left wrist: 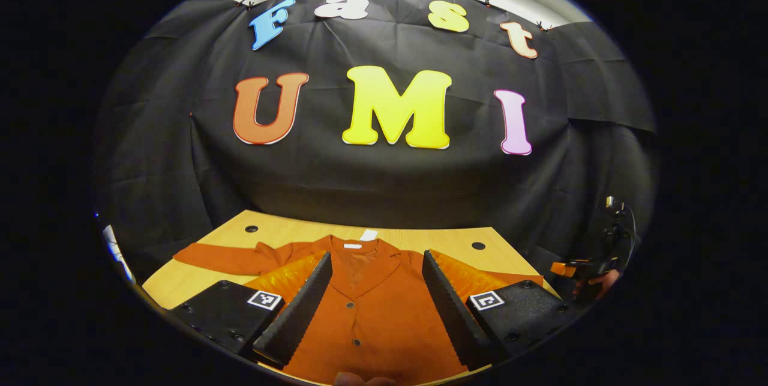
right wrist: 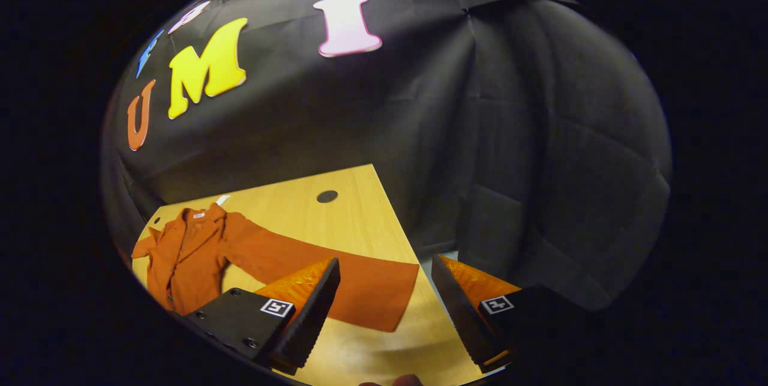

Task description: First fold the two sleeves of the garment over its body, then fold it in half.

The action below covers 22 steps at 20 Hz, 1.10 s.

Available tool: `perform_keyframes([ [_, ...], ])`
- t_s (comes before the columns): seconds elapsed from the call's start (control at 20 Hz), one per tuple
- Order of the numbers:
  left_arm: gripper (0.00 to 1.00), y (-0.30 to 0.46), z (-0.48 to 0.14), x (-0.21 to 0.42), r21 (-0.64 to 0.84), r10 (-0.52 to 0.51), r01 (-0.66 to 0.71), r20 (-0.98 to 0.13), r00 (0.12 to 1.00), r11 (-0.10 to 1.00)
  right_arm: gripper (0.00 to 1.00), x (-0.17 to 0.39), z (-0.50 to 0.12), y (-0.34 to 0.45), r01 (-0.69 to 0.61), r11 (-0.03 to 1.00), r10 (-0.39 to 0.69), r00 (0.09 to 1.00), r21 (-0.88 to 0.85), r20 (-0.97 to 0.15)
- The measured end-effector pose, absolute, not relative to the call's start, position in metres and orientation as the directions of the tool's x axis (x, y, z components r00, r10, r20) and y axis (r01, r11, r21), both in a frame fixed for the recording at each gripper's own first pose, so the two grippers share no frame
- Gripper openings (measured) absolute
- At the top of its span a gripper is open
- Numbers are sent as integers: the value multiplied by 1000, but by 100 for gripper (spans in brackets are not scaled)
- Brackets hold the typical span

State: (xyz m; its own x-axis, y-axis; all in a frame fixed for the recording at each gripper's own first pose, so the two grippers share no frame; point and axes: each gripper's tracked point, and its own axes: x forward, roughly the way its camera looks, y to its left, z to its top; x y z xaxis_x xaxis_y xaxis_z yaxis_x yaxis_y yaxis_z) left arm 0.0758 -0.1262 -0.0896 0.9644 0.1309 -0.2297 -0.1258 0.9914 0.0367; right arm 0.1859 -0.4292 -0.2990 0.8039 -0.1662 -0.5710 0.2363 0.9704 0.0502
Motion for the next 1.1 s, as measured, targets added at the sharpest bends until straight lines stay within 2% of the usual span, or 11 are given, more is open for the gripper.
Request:
perform_keyframes([
  [0.15, 98, -145, -83, 88, 104, 119, -97, -233, 965, 990, 98, 203, -344, -443, 245, 962, -110, 749, 119, -653],
  [0.2, 98, -145, -83, 93, 132, 125, -96, -237, 963, 987, 94, 206, -358, -446, 249, 960, -97, 732, 132, -674],
  [0.25, 98, -145, -84, 97, 142, 128, -96, -242, 962, 985, 97, 208, -368, -449, 254, 958, -95, 718, 133, -689],
  [0.45, 98, -153, -87, 105, 130, 133, -102, -259, 957, 986, 97, 223, -382, -448, 245, 958, -71, 710, 151, -701],
  [0.7, 98, -163, -95, 103, 130, 124, -89, -287, 950, 987, 96, 225, -385, -449, 238, 937, 14, 704, 254, -710],
  [0.8, 98, -165, -95, 103, 130, 119, -84, -291, 949, 988, 87, 227, -387, -448, 239, 936, 22, 693, 259, -720],
  [0.9, 98, -166, -96, 102, 124, 116, -83, -292, 949, 989, 72, 229, -384, -451, 223, 950, 6, 688, 219, -726],
  [1.1, 98, -162, -96, 98, 122, 127, -95, -290, 949, 988, 47, 225, -375, -460, 217, 968, -57, 672, 123, -738],
])
